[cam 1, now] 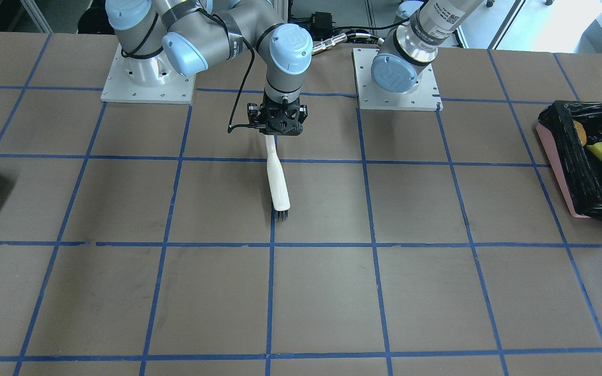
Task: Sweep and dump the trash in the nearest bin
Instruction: 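Tip the dustpan over the bin with the left gripper to dump it, then lower the brush to the table and open the right gripper while the left returns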
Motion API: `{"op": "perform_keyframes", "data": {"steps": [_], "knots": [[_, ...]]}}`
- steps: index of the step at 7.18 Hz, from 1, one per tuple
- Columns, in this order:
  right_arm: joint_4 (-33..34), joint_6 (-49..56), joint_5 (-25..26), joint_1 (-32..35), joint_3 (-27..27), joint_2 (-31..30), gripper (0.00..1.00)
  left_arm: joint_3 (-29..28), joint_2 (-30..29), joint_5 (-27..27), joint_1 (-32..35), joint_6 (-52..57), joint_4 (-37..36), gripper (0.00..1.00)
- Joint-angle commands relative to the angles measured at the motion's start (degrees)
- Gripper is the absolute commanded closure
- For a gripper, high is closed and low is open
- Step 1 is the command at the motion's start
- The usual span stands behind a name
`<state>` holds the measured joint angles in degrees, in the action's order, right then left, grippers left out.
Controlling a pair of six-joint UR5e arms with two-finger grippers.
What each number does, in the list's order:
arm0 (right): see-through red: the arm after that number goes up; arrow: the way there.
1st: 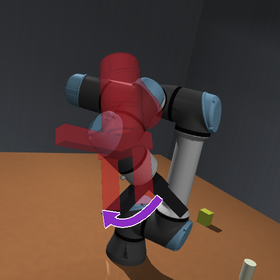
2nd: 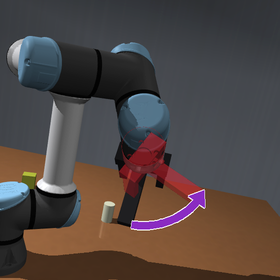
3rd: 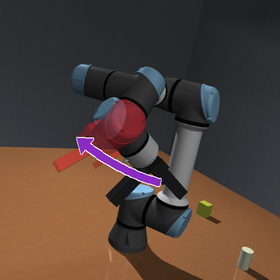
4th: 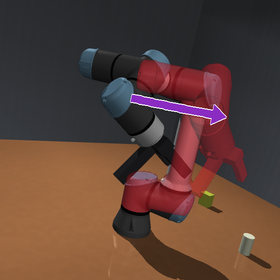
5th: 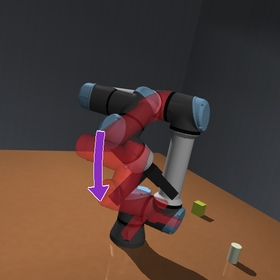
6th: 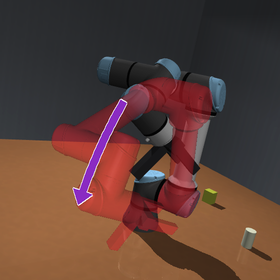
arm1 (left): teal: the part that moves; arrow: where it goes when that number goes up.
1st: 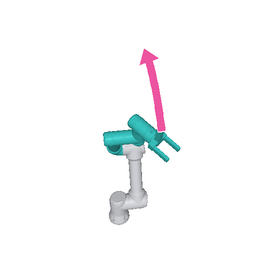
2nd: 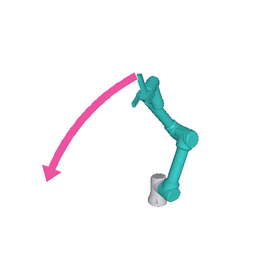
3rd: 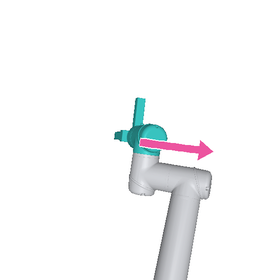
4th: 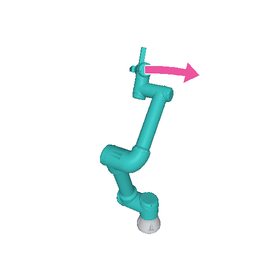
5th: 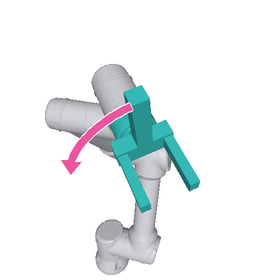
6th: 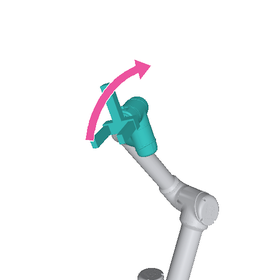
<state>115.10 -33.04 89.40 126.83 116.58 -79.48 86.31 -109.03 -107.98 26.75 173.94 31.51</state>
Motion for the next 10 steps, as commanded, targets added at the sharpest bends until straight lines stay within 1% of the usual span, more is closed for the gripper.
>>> {"op": "perform_keyframes", "data": {"steps": [1,2,3,4,5,6,7,8,9,10], "knots": [[0.0,0.1,2.5,-0.1,-2.2,-0.5,0.05,-1.1,2.8,-0.1,5.3,-6.8,11.0,1.0],[-1.4,0.3,3.7,-0.5,-5.1,-0.9,0.01,-1.3,4.0,0.7,7.9,-13.5,17.1,1.0],[-7.2,1.5,4.1,-0.8,-9.4,-1.3,0.01,-1.4,5.0,3.2,10.5,-21.1,21.1,1.0],[-12.4,4.2,5.3,-1.3,-15.0,-1.4,0.0,-1.3,5.6,4.8,12.8,-30.2,24.2,1.0],[-17.1,4.6,4.6,-2.3,-22.1,-1.5,0.0,-1.2,6.4,5.9,15.2,-40.9,28.7,1.0],[-21.7,4.7,4.6,-3.5,-28.8,-1.6,0.0,-0.9,7.3,8.2,17.8,-52.5,32.6,1.0],[-26.2,7.5,4.7,-6.1,-33.1,-2.4,0.0,-0.7,8.1,7.9,21.5,-60.1,36.2,1.0],[-29.9,13.3,4.6,-11.8,-35.0,-4.8,0.0,-0.6,8.9,7.7,26.7,-72.5,38.6,1.0],[-33.9,19.1,4.8,-18.9,-34.9,-8.6,0.0,-0.6,8.7,8.1,32.2,-85.7,42.0,1.0],[-35.7,27.4,5.1,-24.8,-34.7,-10.9,0.0,-0.4,8.3,8.5,38.7,-100.0,44.0,1.0]]}}
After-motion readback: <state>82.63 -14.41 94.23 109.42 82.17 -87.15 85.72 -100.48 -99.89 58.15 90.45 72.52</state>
